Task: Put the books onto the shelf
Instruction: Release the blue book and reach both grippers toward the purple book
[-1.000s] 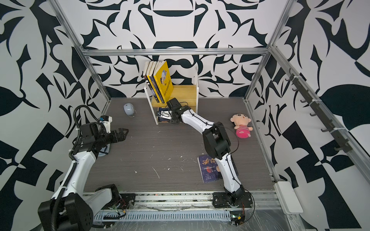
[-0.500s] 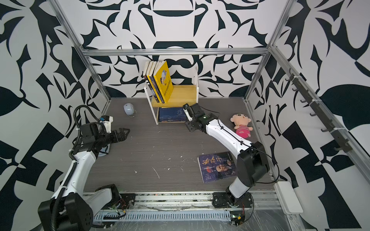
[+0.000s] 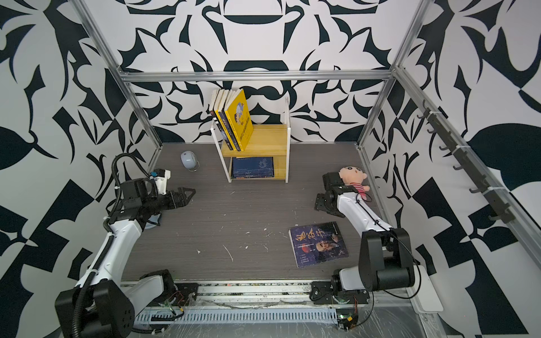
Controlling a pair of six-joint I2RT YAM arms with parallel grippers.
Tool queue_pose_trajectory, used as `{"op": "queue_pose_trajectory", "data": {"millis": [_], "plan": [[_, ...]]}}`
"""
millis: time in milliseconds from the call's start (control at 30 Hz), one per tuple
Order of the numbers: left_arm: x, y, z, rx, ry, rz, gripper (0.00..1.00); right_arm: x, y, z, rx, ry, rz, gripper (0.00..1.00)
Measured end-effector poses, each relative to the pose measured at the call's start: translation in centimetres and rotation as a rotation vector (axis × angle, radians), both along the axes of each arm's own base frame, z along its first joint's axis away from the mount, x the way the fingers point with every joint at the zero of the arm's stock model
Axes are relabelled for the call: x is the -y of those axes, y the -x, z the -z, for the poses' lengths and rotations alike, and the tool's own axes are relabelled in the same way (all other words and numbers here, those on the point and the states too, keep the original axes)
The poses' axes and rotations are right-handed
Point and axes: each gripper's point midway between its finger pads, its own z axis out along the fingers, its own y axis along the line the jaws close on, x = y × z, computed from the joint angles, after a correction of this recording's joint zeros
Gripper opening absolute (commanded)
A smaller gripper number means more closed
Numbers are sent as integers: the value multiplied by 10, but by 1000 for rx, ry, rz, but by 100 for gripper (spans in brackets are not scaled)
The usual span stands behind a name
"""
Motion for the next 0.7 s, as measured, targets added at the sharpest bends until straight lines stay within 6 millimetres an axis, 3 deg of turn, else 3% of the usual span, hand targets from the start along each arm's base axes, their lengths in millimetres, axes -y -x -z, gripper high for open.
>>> {"op": "queue_pose_trajectory", "data": {"millis": [67, 300, 467, 700], "plan": [[8, 2, 0, -3, 12, 27, 100, 11, 12, 9, -13, -9, 63, 99], [50, 12, 6, -39, 43, 170, 98, 20, 45, 35, -8, -69, 191, 97], [83, 20, 16, -85, 47, 275, 97, 12, 54, 49, -23, -138, 226, 92], [125, 36, 32, -162, 49, 401, 97, -5, 60, 45, 15, -245, 241, 87]]}}
